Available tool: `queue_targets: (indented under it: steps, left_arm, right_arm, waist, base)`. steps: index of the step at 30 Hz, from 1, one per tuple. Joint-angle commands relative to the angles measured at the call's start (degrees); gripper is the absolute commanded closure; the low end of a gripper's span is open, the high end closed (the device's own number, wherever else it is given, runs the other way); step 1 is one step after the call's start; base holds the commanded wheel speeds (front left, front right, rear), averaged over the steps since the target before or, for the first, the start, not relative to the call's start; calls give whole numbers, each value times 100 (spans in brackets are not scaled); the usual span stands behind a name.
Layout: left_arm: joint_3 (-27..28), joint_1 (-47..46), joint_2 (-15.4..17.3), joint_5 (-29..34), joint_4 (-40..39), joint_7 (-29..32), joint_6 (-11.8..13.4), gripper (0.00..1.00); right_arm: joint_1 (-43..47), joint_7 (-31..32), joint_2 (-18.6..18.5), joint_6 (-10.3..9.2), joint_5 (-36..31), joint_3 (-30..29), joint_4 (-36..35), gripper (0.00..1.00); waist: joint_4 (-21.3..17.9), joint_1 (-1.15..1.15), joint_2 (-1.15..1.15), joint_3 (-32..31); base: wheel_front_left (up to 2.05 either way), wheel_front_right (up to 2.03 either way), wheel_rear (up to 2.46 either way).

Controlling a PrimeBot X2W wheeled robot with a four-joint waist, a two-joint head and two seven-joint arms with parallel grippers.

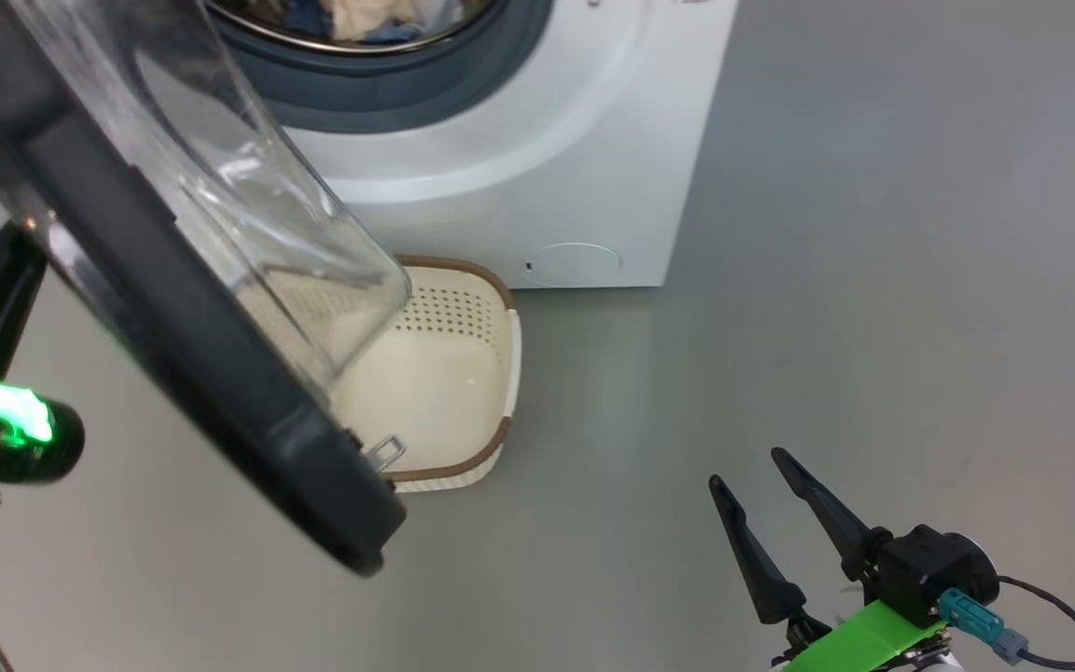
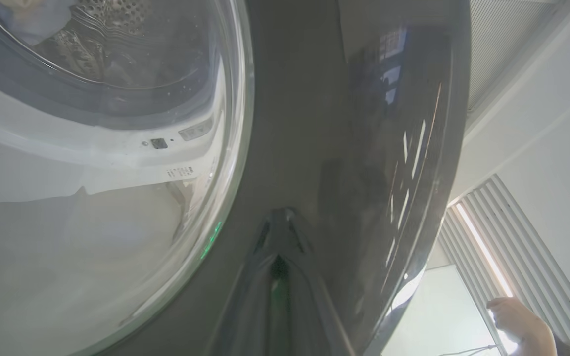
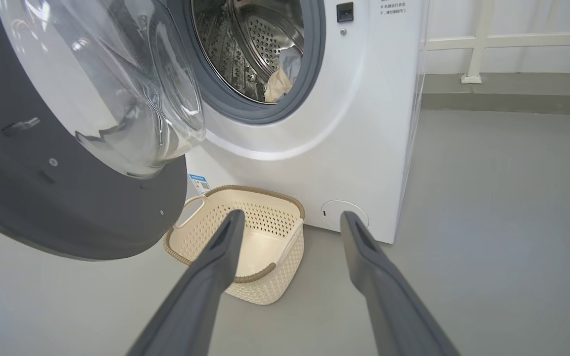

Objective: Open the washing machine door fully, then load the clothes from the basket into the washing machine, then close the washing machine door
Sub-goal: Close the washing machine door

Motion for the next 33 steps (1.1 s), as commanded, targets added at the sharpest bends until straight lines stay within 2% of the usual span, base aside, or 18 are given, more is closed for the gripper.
queue_targets:
  steps: [1,8,16,24,33]
  left_arm:
    - [57,-266,138,28,-108,-25,-98,100]
    - [-37,-601,19,313,267,-410,-500,100]
    - [-219,-1088,-143,787,960,-1143,-993,100]
    - [-401,-1358,-231,1027,1268,-1778,-1104,100]
    - [-698,-1581,-261,1337,1171,-2685,-1111,100]
  right_arm:
    - [-156,-69,27,8,13,137,-152,0]
    - [-209,-69,69,8,17,116,-190,0]
    - [-281,-69,103,8,10,116,-200,0]
    - [-331,-70,127,8,7,119,-206,0]
    - [-421,-70,137,8,9,153,-190,0]
  waist:
    - [-229,0,0,115]
    - [-479,0,0,244]
    - [-602,0,0,351]
    - [-674,0,0,428]
    - [-751,0,0,534]
  base:
    - [0,0,0]
    - [0,0,0]
    - [0,0,0]
    - [0,0,0]
    - [0,0,0]
